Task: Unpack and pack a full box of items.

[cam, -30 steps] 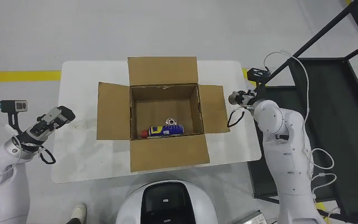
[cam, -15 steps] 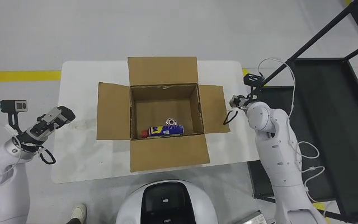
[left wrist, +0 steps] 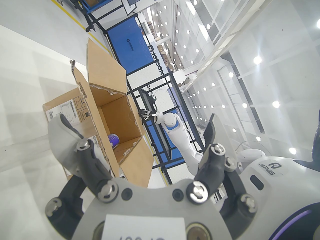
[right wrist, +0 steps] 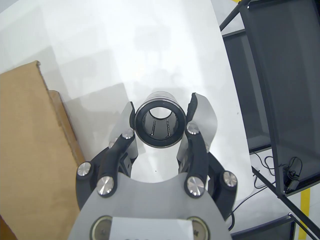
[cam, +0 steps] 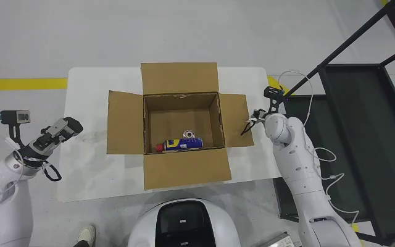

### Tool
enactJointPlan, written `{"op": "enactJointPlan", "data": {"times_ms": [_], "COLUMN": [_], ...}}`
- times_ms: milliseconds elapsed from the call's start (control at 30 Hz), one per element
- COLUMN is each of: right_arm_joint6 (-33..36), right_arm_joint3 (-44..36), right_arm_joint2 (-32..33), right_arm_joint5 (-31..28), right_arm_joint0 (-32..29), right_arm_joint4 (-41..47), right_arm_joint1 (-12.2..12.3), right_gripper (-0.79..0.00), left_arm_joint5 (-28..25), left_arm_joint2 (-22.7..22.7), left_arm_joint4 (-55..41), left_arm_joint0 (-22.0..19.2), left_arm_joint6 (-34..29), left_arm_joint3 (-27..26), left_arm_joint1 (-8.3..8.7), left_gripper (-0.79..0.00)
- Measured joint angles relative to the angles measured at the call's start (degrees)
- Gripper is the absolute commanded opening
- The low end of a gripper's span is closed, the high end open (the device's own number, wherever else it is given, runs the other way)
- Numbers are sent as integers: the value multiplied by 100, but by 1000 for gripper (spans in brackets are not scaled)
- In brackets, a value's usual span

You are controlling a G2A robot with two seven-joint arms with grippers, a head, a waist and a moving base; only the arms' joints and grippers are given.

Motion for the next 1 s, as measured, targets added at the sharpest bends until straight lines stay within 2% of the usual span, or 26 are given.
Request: {"op": "enactJointPlan", "data": {"times_ms": [433, 467, 500, 600, 633, 700, 867, 1000], "right_arm_joint6": [-471, -471, -469, -489, -506, -526, -593, -693], "right_arm_joint3": [1137, 1188, 1234, 1385, 1443, 1516, 1571, 1224], "right_arm_joint2": [-252, -256, -259, -280, -286, -294, -286, -156], "right_arm_joint5": [144, 137, 119, 73, 67, 67, 180, 381], "right_arm_joint0": [531, 558, 583, 657, 687, 726, 755, 578], "right_arm_joint4": [155, 200, 246, 321, 334, 357, 317, 201], "right_arm_joint1": [-92, -98, -103, -113, -117, -121, -121, -87], "right_gripper": [-785, -751, -665, -566, -443, 0, 0, 0], "left_arm_joint5": [0, 0, 0, 0, 0, 0, 0, 0], "left_arm_joint2": [0, 0, 0, 0, 0, 0, 0, 0], "left_arm_joint4": [0, 0, 0, 0, 0, 0, 0, 0], "left_arm_joint0": [0, 0, 0, 0, 0, 0, 0, 0], "left_arm_joint6": [0, 0, 0, 0, 0, 0, 0, 0], "left_arm_joint3": [0, 0, 0, 0, 0, 0, 0, 0], "left_arm_joint1": [0, 0, 0, 0, 0, 0, 0, 0], "left_gripper": [0, 0, 0, 0, 0, 0, 0, 0]}}
